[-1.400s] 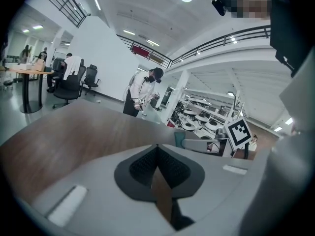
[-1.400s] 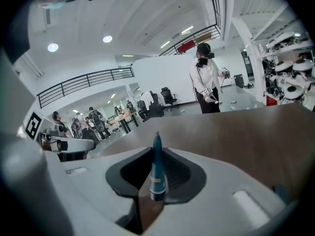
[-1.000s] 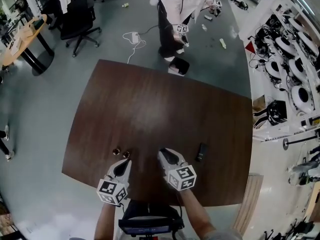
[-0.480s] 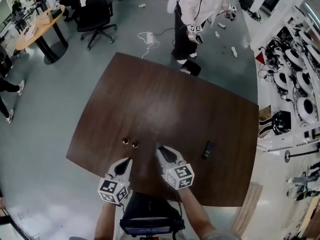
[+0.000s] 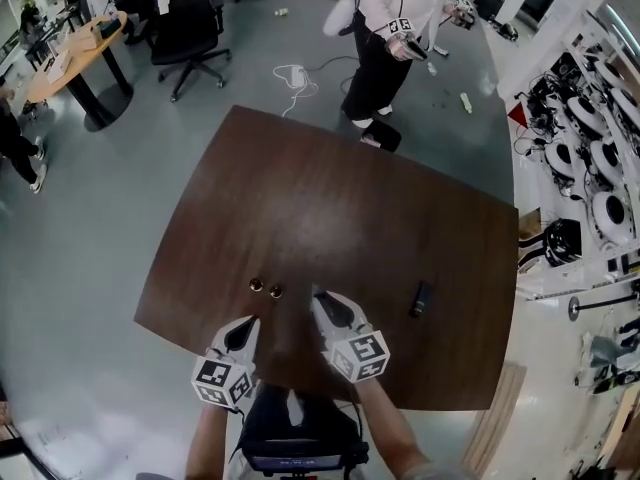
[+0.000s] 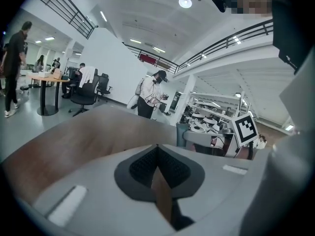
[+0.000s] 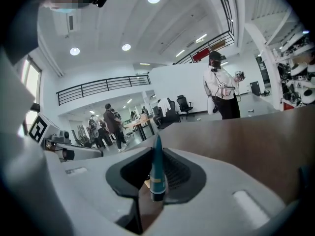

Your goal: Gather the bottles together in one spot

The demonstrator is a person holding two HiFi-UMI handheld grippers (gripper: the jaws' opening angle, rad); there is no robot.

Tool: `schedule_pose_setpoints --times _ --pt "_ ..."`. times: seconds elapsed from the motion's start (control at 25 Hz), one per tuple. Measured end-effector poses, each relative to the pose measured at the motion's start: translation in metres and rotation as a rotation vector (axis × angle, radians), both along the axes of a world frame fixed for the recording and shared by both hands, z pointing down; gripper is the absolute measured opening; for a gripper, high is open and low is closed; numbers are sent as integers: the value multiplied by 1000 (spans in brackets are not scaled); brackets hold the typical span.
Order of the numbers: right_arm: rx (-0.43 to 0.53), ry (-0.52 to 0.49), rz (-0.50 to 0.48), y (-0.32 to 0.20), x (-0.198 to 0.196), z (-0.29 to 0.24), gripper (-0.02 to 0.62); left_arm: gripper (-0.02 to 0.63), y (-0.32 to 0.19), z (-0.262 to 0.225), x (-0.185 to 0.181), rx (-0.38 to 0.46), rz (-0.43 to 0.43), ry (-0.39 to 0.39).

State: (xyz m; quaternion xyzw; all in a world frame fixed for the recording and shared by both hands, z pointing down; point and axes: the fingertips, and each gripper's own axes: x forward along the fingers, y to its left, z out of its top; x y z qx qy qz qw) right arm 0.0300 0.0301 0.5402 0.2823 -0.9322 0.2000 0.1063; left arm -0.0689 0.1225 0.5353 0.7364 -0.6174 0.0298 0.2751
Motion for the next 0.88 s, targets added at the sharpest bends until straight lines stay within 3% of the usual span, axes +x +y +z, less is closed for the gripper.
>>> schedule_pose_setpoints --times 0.88 --pt "70 -57 -11 -9 -22 42 71 2 -17 50 -19 20 1 -4"
